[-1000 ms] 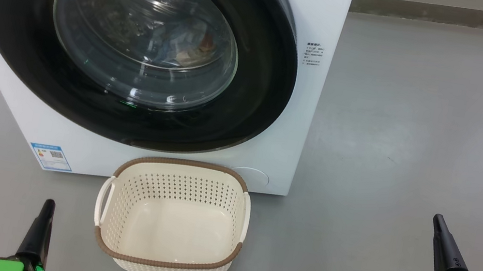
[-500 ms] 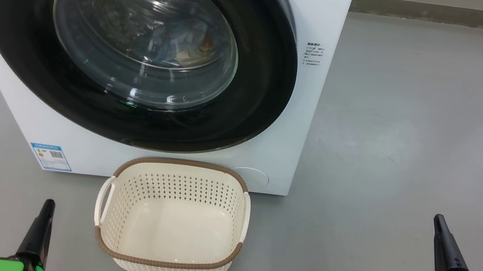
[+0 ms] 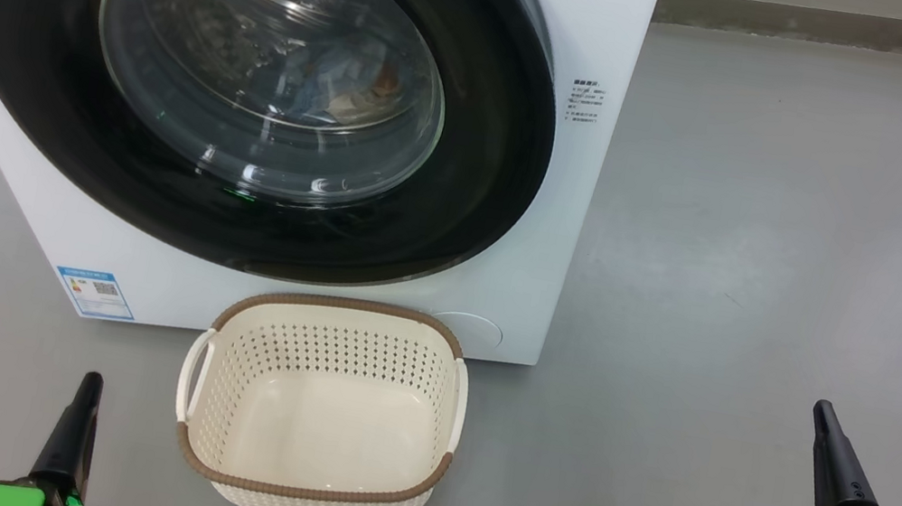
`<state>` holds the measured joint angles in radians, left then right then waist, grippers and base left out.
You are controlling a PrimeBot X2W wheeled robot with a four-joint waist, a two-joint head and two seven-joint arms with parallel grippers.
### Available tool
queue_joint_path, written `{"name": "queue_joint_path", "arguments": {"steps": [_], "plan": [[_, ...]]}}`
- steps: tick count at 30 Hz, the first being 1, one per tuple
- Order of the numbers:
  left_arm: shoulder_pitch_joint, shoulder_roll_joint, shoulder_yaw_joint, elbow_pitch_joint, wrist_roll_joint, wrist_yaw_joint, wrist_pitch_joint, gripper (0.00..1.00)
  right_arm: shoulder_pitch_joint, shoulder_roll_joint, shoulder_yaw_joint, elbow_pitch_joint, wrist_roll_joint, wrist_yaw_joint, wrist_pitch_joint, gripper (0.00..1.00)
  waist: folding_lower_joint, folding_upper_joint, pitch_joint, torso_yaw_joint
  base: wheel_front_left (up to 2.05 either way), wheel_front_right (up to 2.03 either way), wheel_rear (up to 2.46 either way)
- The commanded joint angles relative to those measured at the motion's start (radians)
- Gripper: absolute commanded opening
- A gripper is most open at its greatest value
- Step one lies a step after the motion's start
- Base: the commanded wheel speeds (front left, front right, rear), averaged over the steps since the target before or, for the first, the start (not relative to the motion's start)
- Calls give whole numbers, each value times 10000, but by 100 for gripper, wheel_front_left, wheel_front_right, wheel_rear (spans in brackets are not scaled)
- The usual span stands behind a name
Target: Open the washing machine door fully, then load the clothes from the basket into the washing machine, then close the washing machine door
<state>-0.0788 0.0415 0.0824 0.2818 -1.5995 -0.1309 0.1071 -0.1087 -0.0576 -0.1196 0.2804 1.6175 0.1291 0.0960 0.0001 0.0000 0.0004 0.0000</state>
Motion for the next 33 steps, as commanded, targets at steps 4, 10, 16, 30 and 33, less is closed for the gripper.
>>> {"name": "queue_joint_path", "arguments": {"steps": [4,10,16,30,33], "plan": [[-370,87,334,-287,-75,2,74,0,-51,-23,176,-304,12,16,75,0,0,0,0,0,0,0,0],[-370,87,334,-290,-75,2,74,0,-51,-19,172,-304,8,16,79,0,0,0,0,0,0,0,0],[-369,87,334,-292,-75,2,74,0,-52,-16,166,-304,3,16,83,0,0,0,0,0,0,0,0],[-367,87,334,-297,-75,2,74,0,-53,-7,155,-303,-7,16,92,0,0,0,1,0,0,0,0],[-367,87,334,-297,-75,2,74,0,-53,-6,152,-303,-9,16,94,0,0,0,1,0,0,0,0]]}}
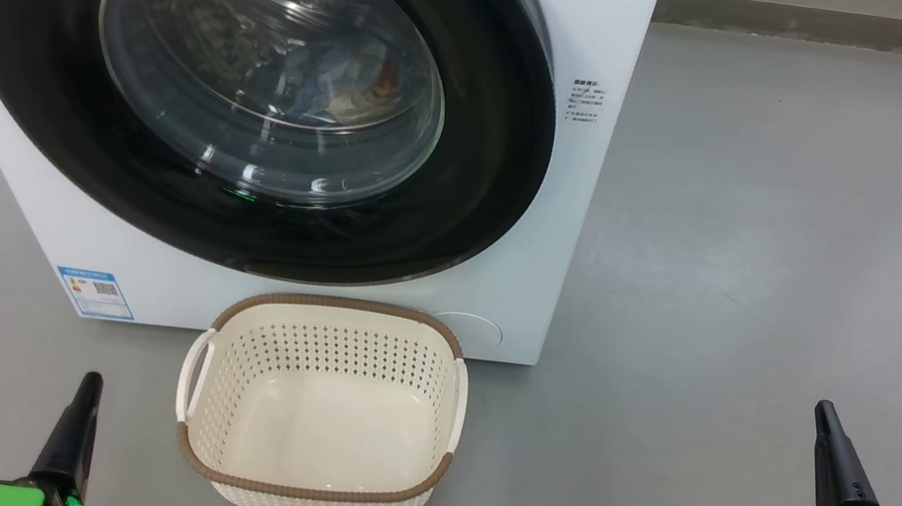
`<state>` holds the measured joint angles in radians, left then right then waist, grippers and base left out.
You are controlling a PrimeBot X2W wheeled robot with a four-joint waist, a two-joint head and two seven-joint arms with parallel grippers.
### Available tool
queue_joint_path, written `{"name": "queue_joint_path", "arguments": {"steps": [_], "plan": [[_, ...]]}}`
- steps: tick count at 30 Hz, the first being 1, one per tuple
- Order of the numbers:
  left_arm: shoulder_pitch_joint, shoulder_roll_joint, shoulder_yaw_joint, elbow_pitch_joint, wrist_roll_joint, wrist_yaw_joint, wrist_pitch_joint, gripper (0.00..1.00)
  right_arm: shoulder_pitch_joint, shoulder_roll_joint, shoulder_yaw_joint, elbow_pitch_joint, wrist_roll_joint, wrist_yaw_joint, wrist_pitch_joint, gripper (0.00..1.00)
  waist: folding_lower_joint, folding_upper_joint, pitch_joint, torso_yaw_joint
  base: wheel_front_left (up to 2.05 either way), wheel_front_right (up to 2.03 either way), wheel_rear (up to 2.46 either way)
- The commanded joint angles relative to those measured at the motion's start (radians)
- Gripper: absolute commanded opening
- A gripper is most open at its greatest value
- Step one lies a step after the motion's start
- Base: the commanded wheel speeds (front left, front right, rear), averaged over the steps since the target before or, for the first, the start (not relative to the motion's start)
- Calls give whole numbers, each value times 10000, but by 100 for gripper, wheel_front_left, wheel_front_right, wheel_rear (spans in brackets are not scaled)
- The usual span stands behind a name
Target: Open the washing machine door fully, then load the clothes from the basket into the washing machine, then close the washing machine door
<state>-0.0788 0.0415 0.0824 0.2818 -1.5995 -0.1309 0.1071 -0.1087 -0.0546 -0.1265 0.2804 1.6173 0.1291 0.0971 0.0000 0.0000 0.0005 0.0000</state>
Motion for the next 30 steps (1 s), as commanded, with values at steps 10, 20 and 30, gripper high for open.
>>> {"name": "queue_joint_path", "arguments": {"steps": [10,20,30], "plan": [[-367,87,334,-299,-75,2,74,0,-53,-31,214,-303,-13,16,88,0,0,0,0,0,0,0,0],[-366,87,334,-301,-75,2,74,0,-54,-26,207,-303,-19,16,94,0,0,0,0,0,0,0,0],[-366,87,333,-302,-76,2,73,0,-55,-22,200,-302,-24,16,99,0,0,0,0,0,0,0,0]]}}
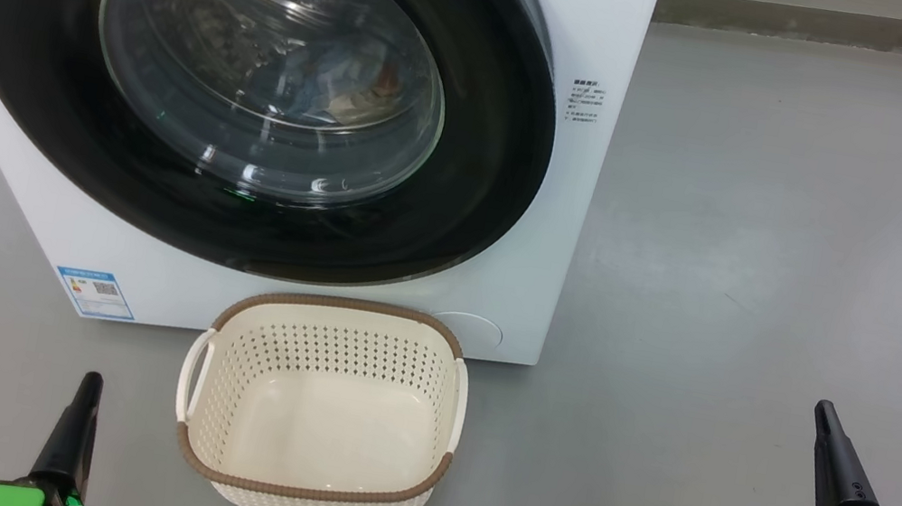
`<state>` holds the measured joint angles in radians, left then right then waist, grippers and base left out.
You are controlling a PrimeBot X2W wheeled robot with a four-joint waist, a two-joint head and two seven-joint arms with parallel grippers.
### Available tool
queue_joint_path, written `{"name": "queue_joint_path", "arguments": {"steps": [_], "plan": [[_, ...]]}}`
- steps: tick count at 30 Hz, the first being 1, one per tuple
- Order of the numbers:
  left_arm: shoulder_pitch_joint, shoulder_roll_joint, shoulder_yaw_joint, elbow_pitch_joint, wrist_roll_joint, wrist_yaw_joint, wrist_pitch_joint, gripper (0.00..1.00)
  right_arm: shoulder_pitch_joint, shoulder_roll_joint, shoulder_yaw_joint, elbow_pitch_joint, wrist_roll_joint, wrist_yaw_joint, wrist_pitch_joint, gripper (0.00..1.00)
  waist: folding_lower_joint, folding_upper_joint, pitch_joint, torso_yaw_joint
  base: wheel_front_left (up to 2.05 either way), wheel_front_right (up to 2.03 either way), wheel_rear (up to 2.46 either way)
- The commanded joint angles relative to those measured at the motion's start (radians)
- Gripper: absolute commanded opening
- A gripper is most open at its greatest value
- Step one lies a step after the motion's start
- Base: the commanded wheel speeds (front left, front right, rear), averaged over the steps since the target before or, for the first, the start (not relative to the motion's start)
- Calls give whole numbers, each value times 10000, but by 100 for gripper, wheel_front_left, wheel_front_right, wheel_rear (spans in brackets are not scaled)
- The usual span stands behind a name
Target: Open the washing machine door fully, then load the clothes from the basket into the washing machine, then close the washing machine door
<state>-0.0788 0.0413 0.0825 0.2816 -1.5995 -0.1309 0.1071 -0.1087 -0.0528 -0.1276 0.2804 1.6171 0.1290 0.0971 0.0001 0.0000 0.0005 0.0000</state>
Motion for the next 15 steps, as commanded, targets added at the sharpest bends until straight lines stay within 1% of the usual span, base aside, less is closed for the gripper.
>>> {"name": "queue_joint_path", "arguments": {"steps": [1,15], "plan": [[-366,89,331,-300,-76,2,73,0,-55,-38,211,-302,-23,17,100,0,0,0,0,0,0,0,0],[-365,89,330,-301,-77,2,72,0,-56,-32,202,-302,-31,17,107,0,0,0,0,0,0,0,0]]}}
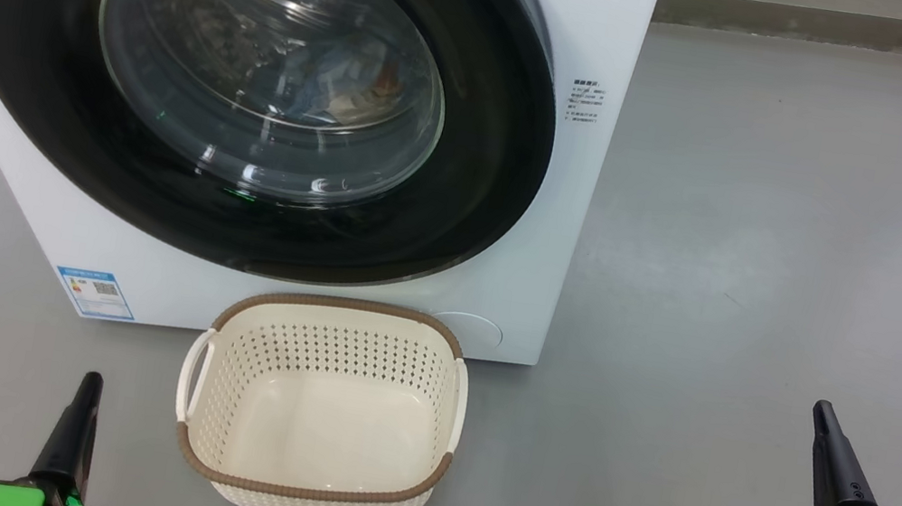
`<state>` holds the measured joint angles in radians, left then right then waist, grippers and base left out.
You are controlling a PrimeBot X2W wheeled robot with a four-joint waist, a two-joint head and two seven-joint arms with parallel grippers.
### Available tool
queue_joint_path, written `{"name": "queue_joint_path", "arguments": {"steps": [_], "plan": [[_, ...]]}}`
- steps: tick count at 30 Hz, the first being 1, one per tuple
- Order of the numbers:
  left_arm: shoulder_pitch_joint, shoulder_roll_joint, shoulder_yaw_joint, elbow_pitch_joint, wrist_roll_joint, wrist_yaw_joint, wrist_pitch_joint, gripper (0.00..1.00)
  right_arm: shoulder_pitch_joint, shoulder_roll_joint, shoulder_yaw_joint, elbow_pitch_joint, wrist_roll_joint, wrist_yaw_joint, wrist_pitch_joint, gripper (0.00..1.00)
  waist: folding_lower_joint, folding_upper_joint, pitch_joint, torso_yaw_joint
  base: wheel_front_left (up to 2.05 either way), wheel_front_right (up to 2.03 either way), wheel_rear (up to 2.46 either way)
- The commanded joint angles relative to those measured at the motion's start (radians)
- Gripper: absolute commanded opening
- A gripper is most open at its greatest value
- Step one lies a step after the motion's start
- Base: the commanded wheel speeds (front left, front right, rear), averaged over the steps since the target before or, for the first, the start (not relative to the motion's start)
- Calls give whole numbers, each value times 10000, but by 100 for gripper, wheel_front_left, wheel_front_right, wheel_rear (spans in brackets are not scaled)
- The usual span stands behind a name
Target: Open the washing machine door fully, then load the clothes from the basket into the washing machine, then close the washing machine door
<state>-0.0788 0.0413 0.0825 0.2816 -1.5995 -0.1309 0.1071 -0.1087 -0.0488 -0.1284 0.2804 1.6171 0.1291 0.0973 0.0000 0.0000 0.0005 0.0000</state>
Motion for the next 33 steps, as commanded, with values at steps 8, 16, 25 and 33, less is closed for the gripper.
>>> {"name": "queue_joint_path", "arguments": {"steps": [8,16,25,33], "plan": [[-365,89,330,-302,-77,2,72,0,-56,-69,205,-302,-35,16,109,0,0,0,0,0,0,0,0],[-365,89,329,-302,-78,2,72,0,-56,-65,200,-301,-39,16,113,0,0,0,0,0,0,0,0],[-365,89,329,-303,-78,2,71,0,-57,-62,196,-301,-42,16,116,0,0,0,0,0,0,0,0],[-364,89,329,-303,-78,2,71,0,-57,-60,192,-301,-46,16,119,0,0,0,0,0,0,0,0]]}}
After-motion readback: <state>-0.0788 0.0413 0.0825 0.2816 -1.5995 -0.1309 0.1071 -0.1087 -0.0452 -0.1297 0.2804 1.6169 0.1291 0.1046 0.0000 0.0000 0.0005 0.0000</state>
